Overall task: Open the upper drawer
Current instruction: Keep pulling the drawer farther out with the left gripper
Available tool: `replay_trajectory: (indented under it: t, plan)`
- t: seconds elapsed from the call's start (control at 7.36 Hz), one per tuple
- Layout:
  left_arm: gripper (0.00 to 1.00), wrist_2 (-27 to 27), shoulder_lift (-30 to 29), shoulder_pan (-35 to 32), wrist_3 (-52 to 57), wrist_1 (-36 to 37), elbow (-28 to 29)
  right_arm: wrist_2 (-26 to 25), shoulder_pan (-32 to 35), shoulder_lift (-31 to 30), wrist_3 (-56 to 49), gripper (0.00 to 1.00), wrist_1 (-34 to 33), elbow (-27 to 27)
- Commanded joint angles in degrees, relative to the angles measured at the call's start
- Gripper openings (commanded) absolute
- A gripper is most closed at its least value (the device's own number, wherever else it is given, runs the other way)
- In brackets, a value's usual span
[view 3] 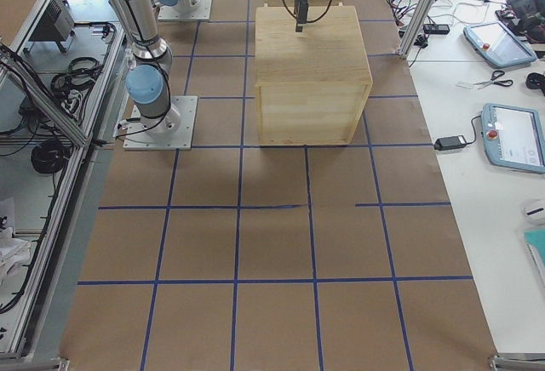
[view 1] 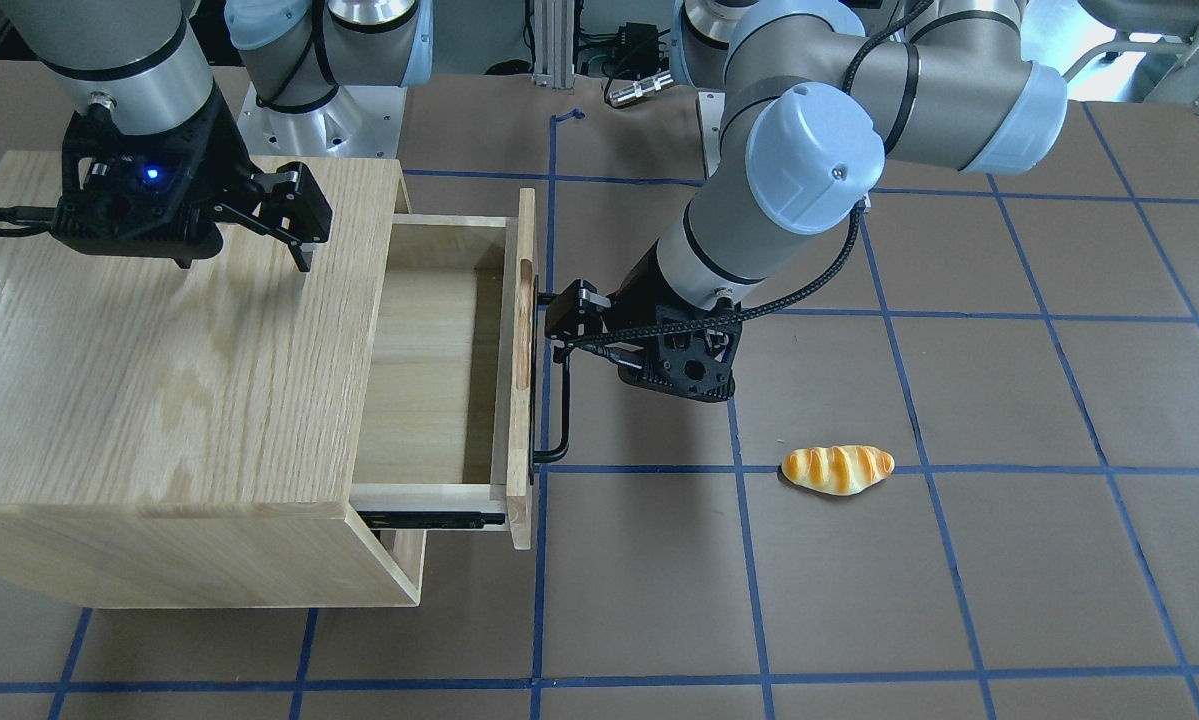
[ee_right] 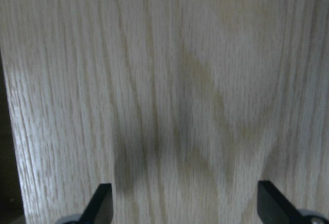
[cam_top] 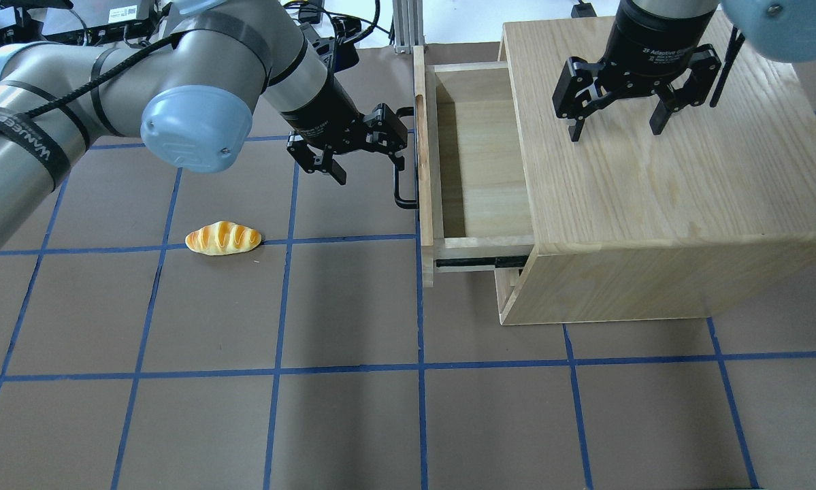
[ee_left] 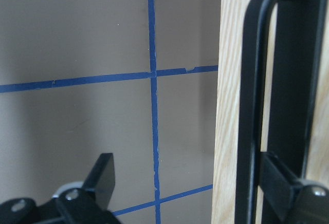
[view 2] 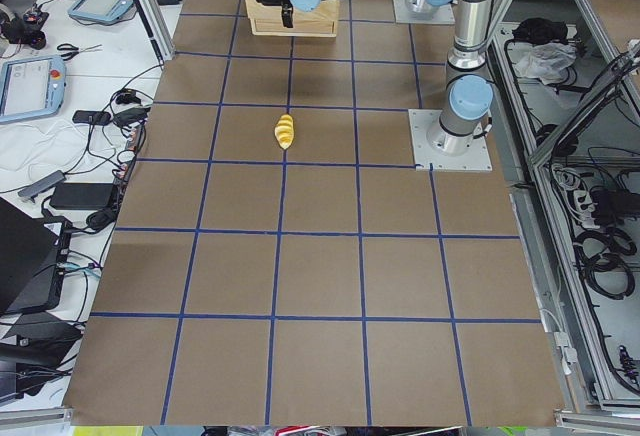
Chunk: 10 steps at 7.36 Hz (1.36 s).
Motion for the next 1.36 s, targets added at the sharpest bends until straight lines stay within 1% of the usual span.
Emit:
replay_trajectory:
  t: [0.0, 0.14, 0.27, 0.54, 0.82, 1.09, 1.22]
  plan:
    - [1.00, 1.74, 0.58, 0.98, 4.11, -0.80, -0.17, 0.00, 0.00, 0.00, 0.01, 1.00, 0.00, 0.00]
    - [1.00, 3.41, 0.85, 0.99, 4.14, -0.89, -0.52, 0.00, 0.00, 0.00, -0.08, 1.00, 0.00, 0.00]
    - [1.00, 3.51, 1.11, 1.16, 4.22, -0.81, -1.05, 0.00, 0.00, 0.00, -0.08, 1.00, 0.00, 0.00]
    - [1.00, 7.27, 1.46, 2.03, 5.88, -1.24, -1.58, 0.00, 0.00, 0.00, -0.08, 1.00, 0.00, 0.00]
    - [1.00, 6.86, 2.60, 5.28, 6.07, -2.64, -1.67, 0.00, 0.00, 0.00, -0.08, 1.00, 0.00, 0.00]
    - [1.00, 7.12, 2.87, 5.73, 6.07, -3.00, -1.67, 0.00, -0.08, 0.00, -0.08, 1.00, 0.00, 0.00]
    - [1.00, 7.12, 3.04, 5.82, 6.07, -3.87, -0.71, 0.00, 0.00, 0.00, -0.08, 1.00, 0.00, 0.00]
